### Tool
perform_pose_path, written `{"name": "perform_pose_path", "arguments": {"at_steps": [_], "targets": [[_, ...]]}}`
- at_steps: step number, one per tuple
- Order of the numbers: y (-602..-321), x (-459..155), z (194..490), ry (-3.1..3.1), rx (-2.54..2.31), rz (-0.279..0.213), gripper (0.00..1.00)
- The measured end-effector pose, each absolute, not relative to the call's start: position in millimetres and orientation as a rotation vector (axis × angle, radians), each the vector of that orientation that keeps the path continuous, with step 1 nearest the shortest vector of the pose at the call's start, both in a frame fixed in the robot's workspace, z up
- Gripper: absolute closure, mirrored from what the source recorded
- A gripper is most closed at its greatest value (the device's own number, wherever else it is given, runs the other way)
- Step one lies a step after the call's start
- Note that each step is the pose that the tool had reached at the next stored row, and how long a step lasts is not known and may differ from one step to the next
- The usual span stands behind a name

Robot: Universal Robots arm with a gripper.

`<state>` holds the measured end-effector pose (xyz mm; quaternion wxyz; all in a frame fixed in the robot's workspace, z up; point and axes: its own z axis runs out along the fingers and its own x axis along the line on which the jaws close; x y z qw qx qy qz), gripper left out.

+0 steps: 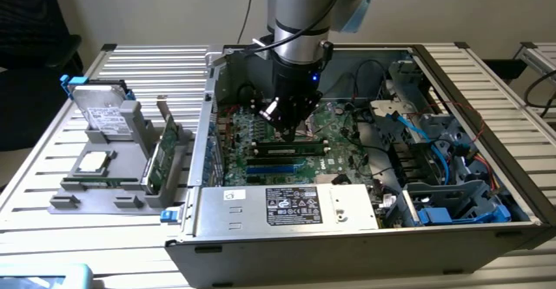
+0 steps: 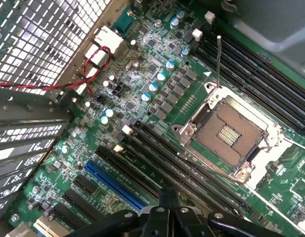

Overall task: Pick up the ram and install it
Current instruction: 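Press down the ram until it locks into place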

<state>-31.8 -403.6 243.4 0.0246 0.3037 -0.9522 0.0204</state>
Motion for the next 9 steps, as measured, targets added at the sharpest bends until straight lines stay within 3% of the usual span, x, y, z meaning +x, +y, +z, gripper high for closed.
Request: {"name": "perform_pose_path", "arguments": {"at_steps": [9], "targets": [[-403.6,-31.9,242.5,-3.009,0.784,0.071,0.89]]}}
